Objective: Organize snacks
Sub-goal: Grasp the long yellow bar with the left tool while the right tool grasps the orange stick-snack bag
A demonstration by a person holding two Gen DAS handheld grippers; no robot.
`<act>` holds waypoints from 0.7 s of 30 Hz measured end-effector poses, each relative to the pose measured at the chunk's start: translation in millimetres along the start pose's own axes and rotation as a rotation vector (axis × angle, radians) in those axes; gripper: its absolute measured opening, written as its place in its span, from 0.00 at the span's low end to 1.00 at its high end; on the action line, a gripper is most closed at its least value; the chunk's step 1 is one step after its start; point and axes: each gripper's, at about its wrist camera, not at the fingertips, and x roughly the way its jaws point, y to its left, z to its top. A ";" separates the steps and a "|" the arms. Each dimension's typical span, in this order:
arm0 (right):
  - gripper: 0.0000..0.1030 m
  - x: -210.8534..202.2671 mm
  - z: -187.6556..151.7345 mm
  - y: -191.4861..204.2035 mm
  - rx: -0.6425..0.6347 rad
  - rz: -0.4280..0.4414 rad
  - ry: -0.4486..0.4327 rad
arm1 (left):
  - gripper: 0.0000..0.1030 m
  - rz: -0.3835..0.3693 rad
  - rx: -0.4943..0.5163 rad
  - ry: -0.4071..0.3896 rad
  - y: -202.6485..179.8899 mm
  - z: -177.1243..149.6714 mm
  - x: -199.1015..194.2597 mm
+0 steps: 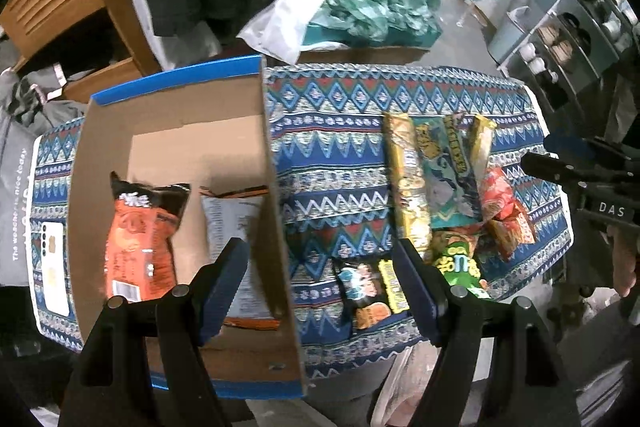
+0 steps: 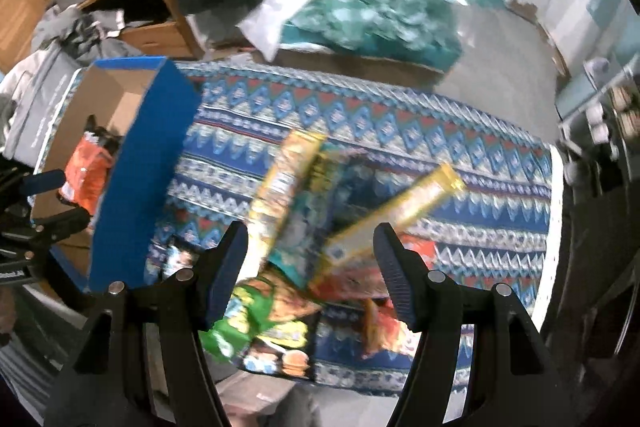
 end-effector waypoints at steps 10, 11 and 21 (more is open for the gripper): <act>0.64 17.5 -35.8 -53.0 0.075 -0.042 0.049 | 0.74 0.023 0.047 0.034 -36.3 6.1 24.0; 0.64 20.5 -39.7 -57.2 0.079 -0.048 0.057 | 0.74 0.024 0.052 0.042 -40.3 7.0 28.1; 0.70 51.5 -73.3 -87.6 0.138 -0.071 0.145 | 0.74 -0.025 0.067 0.125 -74.7 9.7 62.2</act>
